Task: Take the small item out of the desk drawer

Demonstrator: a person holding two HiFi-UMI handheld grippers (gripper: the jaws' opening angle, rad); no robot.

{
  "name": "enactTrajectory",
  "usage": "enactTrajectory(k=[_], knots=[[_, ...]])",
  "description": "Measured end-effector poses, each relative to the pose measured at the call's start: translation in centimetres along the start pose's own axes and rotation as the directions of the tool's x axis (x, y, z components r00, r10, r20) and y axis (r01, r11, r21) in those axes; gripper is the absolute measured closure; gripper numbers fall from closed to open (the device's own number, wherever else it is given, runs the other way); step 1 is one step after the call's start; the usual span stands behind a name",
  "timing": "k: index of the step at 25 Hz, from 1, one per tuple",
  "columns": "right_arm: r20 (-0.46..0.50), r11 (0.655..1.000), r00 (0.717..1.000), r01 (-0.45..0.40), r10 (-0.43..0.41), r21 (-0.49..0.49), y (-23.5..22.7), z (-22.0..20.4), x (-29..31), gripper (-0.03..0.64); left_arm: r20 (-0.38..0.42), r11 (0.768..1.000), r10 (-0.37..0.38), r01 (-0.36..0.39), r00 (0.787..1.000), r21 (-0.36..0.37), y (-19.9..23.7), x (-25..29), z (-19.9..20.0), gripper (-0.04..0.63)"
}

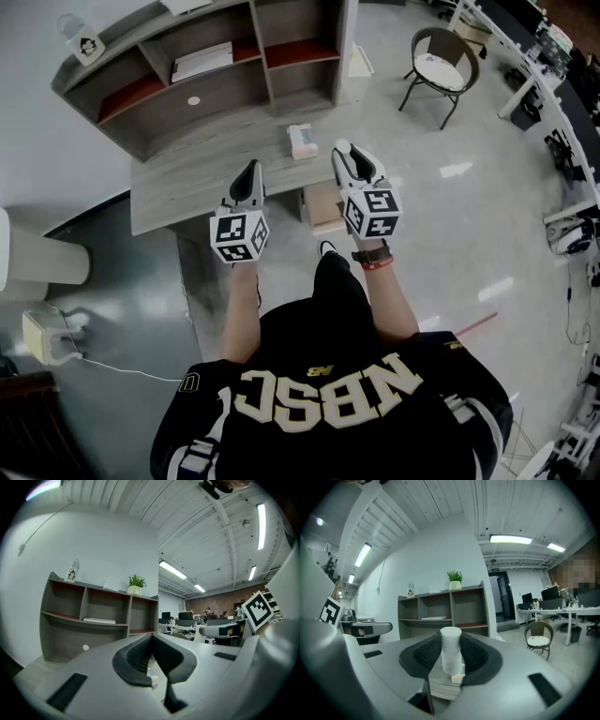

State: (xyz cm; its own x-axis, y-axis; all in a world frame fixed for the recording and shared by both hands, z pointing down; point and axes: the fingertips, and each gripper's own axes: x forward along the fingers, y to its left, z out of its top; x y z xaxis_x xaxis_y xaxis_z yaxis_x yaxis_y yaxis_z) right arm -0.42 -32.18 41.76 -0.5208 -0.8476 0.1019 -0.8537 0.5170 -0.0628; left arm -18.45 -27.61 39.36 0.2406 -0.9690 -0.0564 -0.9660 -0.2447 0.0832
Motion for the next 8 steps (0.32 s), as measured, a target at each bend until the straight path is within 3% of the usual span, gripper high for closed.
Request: enactTrajectory(k=[8], knots=[[-0.075, 1.0, 0.997, 0.022, -0.022, 0.009, -3.7, -3.7, 3.0, 0.485, -0.04, 0.999, 0.019, -0.021, 0.999, -0.041, 1.4, 3.2, -2.9, 0.583]])
